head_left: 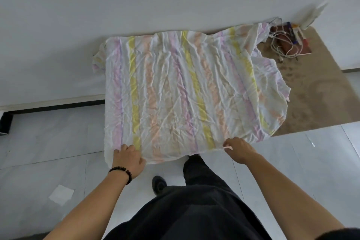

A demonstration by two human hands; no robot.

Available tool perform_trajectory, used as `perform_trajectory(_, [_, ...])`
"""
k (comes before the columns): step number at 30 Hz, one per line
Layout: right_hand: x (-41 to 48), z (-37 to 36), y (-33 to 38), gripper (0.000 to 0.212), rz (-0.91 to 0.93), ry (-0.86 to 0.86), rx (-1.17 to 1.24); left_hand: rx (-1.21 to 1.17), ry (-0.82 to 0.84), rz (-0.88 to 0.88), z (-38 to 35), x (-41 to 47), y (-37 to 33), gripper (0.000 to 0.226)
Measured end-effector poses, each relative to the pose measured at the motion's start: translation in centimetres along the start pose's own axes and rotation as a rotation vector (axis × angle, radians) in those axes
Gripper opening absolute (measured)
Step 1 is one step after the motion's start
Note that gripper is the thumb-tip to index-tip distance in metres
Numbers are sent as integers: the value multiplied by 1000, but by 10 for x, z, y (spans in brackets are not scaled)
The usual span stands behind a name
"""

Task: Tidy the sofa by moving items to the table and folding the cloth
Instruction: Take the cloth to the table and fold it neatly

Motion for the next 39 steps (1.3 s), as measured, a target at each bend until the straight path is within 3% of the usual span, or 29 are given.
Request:
perform_trajectory(5, [2, 42, -45, 36, -101, -134, 176, -99, -16, -33, 32, 34, -36, 38])
perform_trajectory(8, [19, 69, -89, 39, -172, -202, 249, -264, -28, -69, 54, 56, -78, 53])
perform_trajectory(18, [147, 149, -255, 40, -377, -479, 480, -427, -122, -72, 103, 149, -304, 65])
perform_trajectory(22, [190, 165, -288, 51, -369, -399, 486, -423, -62, -66, 108, 167, -395, 68])
perform_trajectory(27, [213, 168, -297, 51, -70, -213, 436, -232, 110, -92, 102, 183, -465, 79])
perform_trajectory(29, [208, 168, -312, 50, -33, -191, 392, -209, 182, -39, 100, 186, -476, 88])
perform_trajectory(39, [126, 131, -429, 37, -299, -162, 173, -211, 175, -19, 93, 179, -484, 133])
Point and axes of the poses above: each hand's wrist, its own x-axis towards the middle knuckle, its own z-axis out of the back of the hand, y = z × x, the point moved 4 cm from there along x, towards the middle knuckle, and after that the axes turned 3 degrees about -x, right-handed, at the moved point
